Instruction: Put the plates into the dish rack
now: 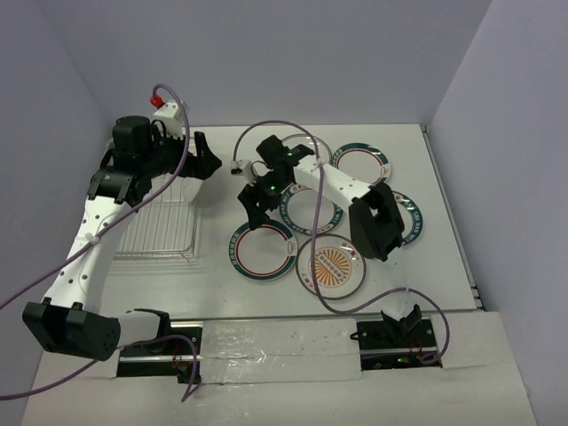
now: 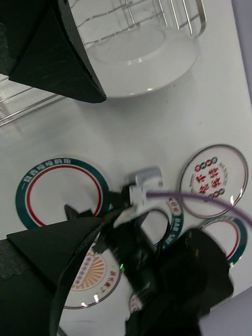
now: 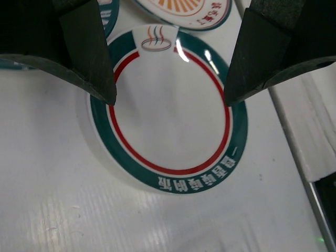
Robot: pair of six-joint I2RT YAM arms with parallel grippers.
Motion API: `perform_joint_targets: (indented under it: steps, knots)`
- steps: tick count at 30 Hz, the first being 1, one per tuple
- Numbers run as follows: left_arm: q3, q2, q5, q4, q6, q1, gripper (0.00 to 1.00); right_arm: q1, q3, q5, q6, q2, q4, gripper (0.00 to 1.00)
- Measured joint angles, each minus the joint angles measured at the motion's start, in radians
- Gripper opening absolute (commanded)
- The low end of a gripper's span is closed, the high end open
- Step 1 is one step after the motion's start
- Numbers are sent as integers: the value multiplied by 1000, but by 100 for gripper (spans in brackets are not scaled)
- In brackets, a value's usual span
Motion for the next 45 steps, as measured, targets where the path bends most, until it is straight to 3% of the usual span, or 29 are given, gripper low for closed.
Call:
perform_joint_targets:
  steps: [5,11,18,23,26,32,34,41,45]
  knots:
    - [-9,-3,139,-11,42,6,99,6,143,7,-80,169,-57,88]
    - [-9,-3,230,-12,58,15,99,-6,180,24,-126,235,-82,88]
    - [-9,-1,270,-12,60,15,99,-13,217,18,-183,282,-118,64]
    - [-9,11,280,-11,59,15,99,-25,261,-42,-223,348,-189,57]
    - [-9,22,286,-11,55,15,99,-40,275,-76,-240,365,-235,49]
    - [-9,34,291,-10,47,20,99,-65,278,-140,-253,393,-283,23]
    - [-9,34,290,-4,39,23,99,-71,272,-154,-251,394,-294,1]
    - [-9,34,258,27,-25,39,99,-76,200,-230,-201,328,-307,0]
    - [18,44,262,-13,-26,40,99,-91,154,-230,-157,199,-279,0]
